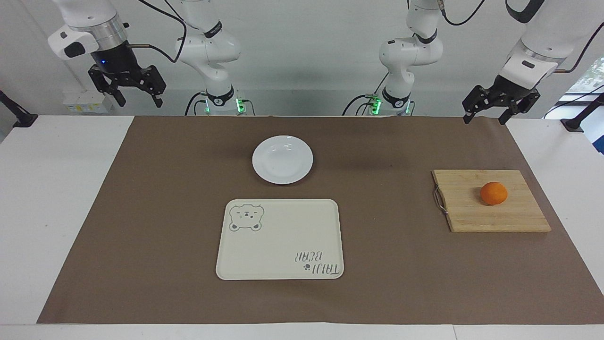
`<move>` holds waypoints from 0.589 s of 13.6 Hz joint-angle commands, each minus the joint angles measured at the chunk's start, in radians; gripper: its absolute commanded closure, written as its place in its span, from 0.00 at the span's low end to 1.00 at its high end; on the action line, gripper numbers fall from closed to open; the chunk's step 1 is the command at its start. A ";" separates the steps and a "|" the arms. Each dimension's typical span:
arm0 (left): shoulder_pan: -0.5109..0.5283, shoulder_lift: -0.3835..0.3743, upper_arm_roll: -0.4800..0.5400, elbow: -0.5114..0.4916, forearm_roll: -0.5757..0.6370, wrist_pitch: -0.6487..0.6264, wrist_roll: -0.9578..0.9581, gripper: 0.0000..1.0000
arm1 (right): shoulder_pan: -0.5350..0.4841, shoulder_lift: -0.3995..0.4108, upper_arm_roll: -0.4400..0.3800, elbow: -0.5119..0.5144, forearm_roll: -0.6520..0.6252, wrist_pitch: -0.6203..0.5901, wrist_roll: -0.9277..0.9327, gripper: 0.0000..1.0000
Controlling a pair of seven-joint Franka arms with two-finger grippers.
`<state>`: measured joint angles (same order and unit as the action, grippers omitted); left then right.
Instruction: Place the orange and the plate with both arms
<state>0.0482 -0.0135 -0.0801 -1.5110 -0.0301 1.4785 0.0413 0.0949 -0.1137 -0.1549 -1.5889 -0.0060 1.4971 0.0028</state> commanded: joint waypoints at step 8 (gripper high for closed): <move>0.009 -0.014 0.005 -0.005 -0.001 0.000 0.000 0.00 | -0.006 -0.037 0.000 -0.036 -0.009 -0.044 -0.021 0.00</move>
<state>0.0499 -0.0137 -0.0716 -1.5110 -0.0301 1.4795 0.0413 0.0949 -0.1252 -0.1552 -1.5975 -0.0060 1.4556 0.0028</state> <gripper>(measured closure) 0.000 0.000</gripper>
